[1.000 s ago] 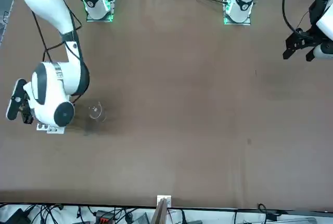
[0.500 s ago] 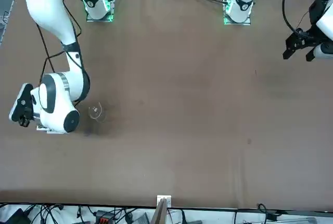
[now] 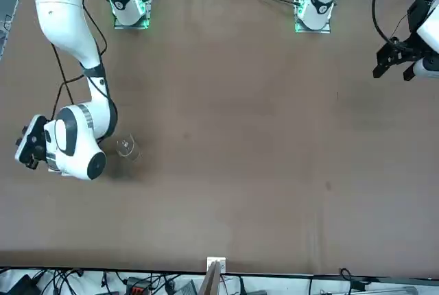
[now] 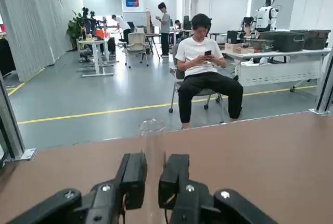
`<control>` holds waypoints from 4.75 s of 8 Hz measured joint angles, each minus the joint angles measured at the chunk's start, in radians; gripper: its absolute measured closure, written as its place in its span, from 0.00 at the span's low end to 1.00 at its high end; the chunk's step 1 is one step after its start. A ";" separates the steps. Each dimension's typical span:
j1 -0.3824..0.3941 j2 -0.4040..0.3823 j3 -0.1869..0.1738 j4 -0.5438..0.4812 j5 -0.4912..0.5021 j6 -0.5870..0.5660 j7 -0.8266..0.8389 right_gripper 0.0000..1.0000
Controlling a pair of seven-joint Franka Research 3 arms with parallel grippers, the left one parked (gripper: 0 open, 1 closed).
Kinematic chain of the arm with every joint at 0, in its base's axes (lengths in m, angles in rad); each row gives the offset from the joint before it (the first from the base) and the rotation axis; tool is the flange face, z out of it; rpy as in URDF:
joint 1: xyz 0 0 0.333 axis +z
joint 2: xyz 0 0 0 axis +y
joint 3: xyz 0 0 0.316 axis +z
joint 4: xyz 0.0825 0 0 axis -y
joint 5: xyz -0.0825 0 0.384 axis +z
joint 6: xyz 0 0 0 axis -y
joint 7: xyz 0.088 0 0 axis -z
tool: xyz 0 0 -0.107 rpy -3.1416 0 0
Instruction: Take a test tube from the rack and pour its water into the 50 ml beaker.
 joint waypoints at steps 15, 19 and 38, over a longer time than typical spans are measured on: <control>-0.005 0.055 -0.001 -0.015 0.000 -0.002 0.031 0.81; -0.009 0.076 -0.002 -0.016 0.000 0.001 0.040 0.81; -0.013 0.139 -0.002 -0.016 0.000 0.007 0.107 0.81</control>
